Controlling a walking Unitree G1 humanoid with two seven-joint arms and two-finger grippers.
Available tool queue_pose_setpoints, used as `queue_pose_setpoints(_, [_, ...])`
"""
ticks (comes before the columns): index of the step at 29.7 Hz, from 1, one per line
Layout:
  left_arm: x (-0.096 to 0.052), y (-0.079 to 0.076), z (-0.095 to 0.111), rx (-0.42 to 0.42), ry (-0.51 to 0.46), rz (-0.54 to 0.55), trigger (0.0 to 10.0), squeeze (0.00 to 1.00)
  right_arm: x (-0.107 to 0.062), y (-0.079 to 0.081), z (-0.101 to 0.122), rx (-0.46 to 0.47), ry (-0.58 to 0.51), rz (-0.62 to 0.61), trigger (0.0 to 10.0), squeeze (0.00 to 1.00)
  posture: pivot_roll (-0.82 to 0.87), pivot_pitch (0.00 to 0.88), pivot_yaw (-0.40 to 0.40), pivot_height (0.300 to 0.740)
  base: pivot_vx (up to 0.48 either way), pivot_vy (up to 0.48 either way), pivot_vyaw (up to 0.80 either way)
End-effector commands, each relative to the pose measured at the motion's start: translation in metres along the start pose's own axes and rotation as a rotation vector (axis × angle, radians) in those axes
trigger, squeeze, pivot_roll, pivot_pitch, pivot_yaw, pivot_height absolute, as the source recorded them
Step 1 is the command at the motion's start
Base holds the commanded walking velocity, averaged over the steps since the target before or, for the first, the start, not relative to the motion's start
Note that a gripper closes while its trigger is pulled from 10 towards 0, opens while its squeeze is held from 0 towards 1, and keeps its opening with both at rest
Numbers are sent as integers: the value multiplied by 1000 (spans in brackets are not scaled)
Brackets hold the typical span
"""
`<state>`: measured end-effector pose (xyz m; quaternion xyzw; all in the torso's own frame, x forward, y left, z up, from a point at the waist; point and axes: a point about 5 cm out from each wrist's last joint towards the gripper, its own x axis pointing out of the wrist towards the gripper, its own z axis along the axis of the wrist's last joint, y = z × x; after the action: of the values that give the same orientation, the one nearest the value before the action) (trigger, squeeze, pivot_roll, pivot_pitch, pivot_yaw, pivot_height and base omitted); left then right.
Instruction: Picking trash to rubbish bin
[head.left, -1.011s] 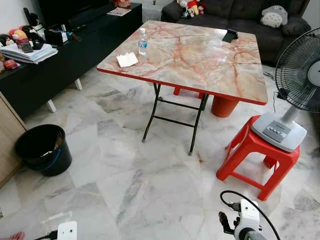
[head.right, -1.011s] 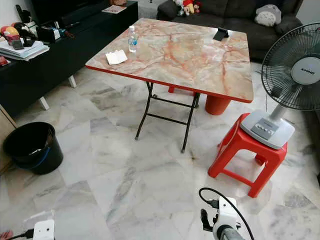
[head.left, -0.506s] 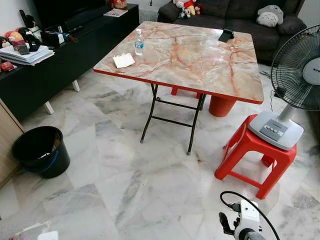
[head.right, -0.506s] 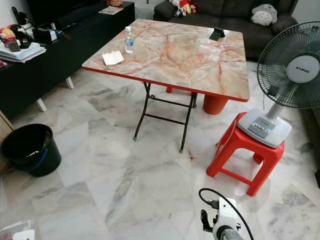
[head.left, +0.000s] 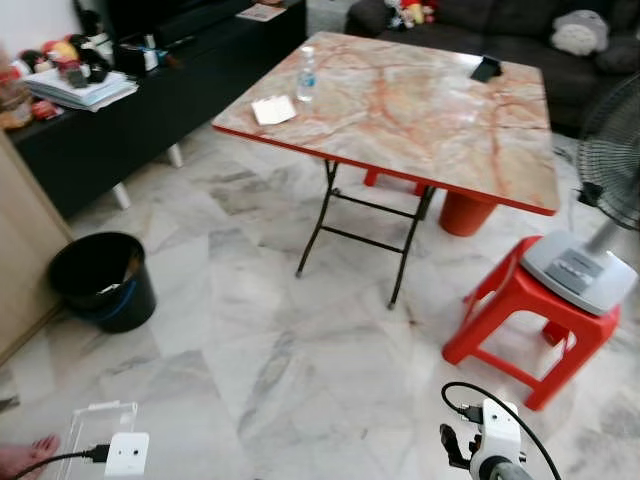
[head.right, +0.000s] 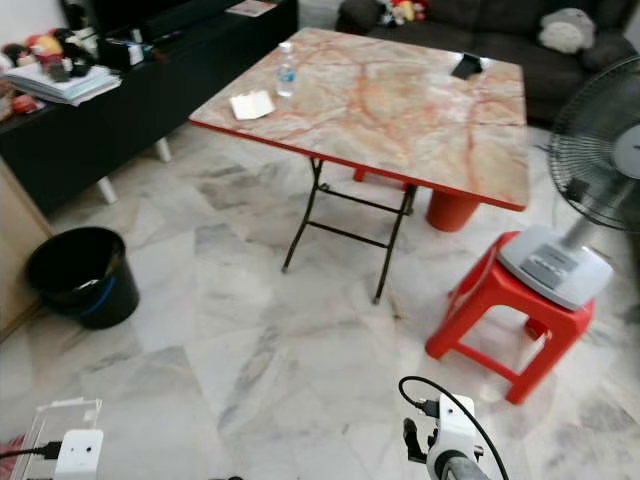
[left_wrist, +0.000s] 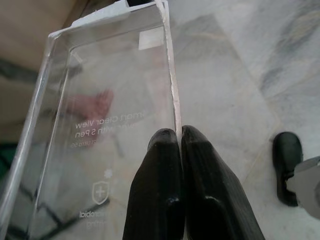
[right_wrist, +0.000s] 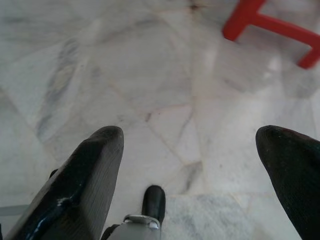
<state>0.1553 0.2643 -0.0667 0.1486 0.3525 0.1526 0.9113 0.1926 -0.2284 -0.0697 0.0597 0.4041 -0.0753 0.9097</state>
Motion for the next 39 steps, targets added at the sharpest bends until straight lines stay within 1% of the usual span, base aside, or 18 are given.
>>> queue_pose_setpoints(1, [-2, -6, -3, 3, 5, -15, 10000, 0, -1, -4, -1, -5, 1, -13, 10000, 0, 29, 80, -43, 740, 0, 0, 800])
queue_pose_setpoints(5, [-3, -12, 0, 6, -19, -33, 10000, 0, -1, -4, -3, -9, 4, -11, 10000, 0, 30, 89, -47, 740, 0, 0, 800])
queue_pose_setpoints(9, [-3, -14, 1, 15, -23, -39, 10000, 0, -1, -4, -3, -10, 4, -10, 10000, 0, 30, 89, -47, 740, 0, 0, 800])
queue_pose_setpoints(15, [-3, -23, 4, -6, -30, -67, 10000, 0, -1, -3, 0, -14, -2, -5, 10000, 0, 22, 95, -54, 740, 0, 0, 800])
queue_pose_setpoints(22, [-4, -28, 4, -11, -27, -78, 10000, 0, -1, -4, 0, -14, -4, -5, 10000, 0, 22, 95, -56, 740, 0, 0, 720])
queue_pose_setpoints(23, [-4, -30, 4, -6, -22, -86, 10000, 0, -1, -4, 0, 5, -6, -5, 10000, 0, 22, 95, -56, 740, 0, 0, 0])
queue_pose_setpoints(26, [-5, -31, 3, 0, -21, -90, 10000, 0, -1, -4, 1, 8, -10, -5, 10000, 0, 20, 96, -60, 740, 0, 0, 0])
queue_pose_setpoints(39, [-5, -34, 5, 0, -23, -92, 10000, 0, -1, -4, 2, 15, -13, 0, 10000, 0, 17, 94, -64, 740, 280, 0, 0])
